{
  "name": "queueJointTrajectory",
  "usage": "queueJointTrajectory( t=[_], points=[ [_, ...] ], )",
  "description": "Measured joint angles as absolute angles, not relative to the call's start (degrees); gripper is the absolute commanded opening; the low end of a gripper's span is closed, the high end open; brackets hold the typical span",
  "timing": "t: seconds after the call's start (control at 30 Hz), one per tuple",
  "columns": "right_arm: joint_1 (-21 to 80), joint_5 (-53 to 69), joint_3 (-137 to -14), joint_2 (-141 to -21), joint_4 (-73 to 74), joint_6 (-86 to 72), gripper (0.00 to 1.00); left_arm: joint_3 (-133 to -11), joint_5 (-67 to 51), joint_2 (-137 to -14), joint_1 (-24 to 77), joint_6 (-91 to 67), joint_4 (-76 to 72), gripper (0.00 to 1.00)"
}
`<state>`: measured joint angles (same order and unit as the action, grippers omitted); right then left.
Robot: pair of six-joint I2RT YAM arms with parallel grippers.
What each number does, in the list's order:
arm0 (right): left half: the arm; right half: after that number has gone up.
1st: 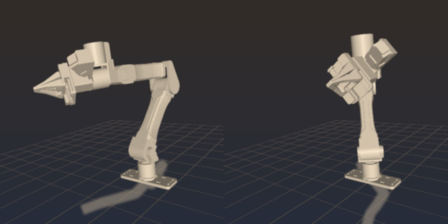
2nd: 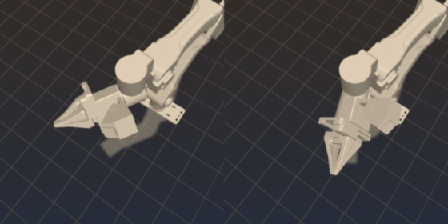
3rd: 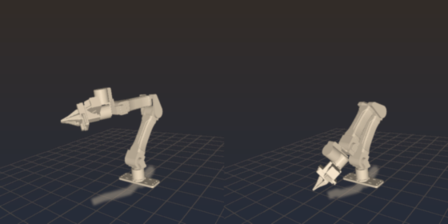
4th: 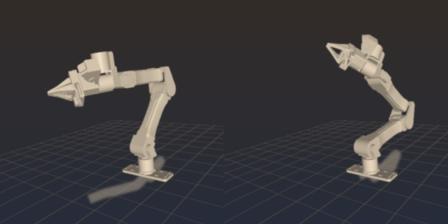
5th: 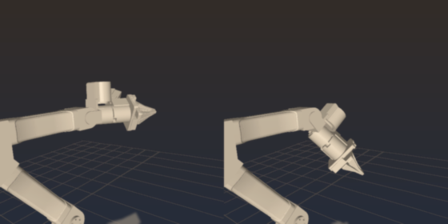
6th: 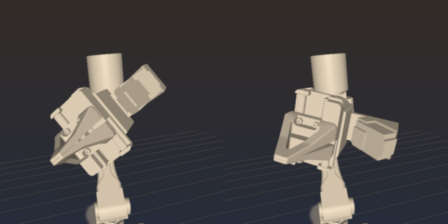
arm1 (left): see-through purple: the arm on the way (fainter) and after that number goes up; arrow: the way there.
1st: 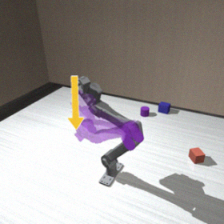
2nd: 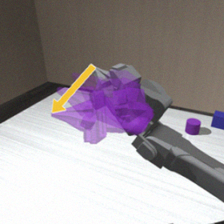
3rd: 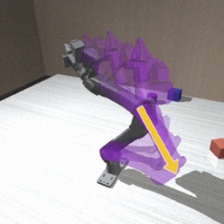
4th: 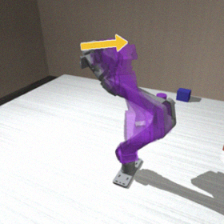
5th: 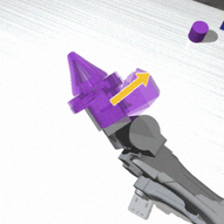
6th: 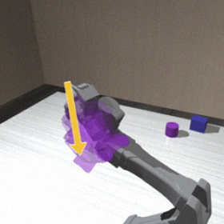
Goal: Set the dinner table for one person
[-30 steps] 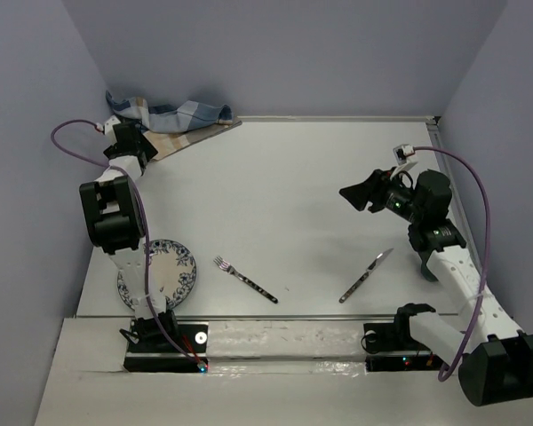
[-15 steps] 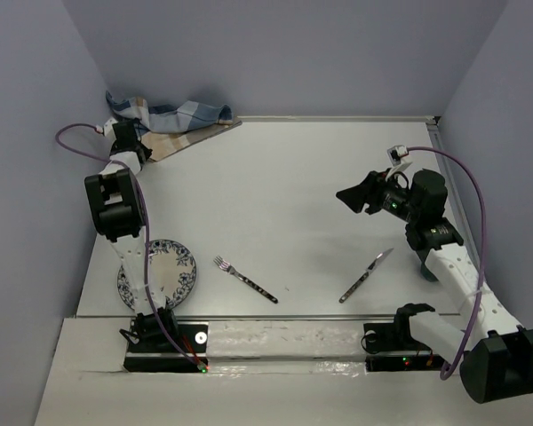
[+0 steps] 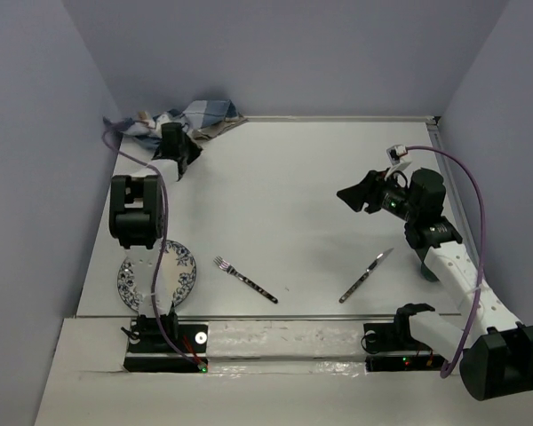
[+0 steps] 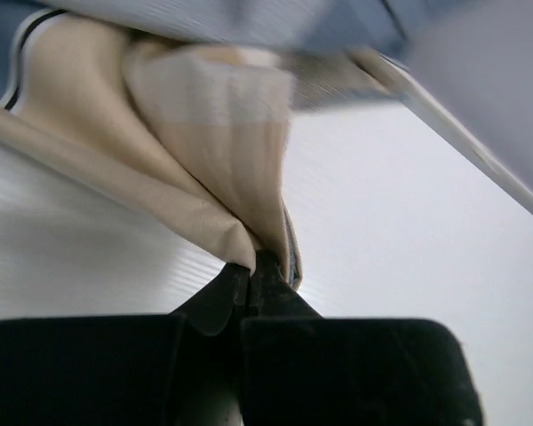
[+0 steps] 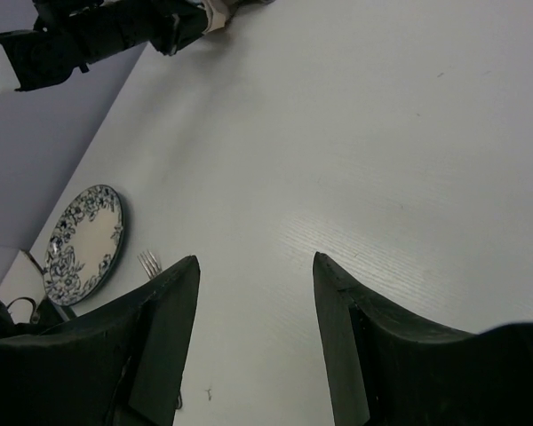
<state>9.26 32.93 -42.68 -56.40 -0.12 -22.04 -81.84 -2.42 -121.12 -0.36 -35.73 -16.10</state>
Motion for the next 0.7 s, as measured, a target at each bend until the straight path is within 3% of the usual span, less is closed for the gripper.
queueJointTrajectory(
  t=[0.23, 0.33, 0.37, 0.47, 0.7],
  points=[
    [9.5, 27.7, -42.7, -56.4, 1.2, -21.7, 0.59, -76.6, -2.9, -116.4, 20.3, -39.5, -24.6, 0.00],
    [9.5, 25.6, -42.7, -56.4, 2.1, -21.4, 0.59, -74.8, -2.1, -116.3, 28.3, -40.8, -25.8, 0.36],
    [9.5, 24.9, -42.7, -56.5, 2.4, -21.3, 0.59, -74.5, -1.7, -116.3, 29.6, -41.4, -25.9, 0.56],
    [9.5, 23.2, -42.7, -56.9, 2.9, -21.1, 0.59, -74.5, 0.0, -116.3, 34.2, -42.2, -26.0, 0.77],
    [9.5, 20.3, -42.7, -57.6, 3.9, -20.9, 0.57, -72.9, 5.2, -112.5, 35.9, -36.9, -23.6, 0.76]
  ],
)
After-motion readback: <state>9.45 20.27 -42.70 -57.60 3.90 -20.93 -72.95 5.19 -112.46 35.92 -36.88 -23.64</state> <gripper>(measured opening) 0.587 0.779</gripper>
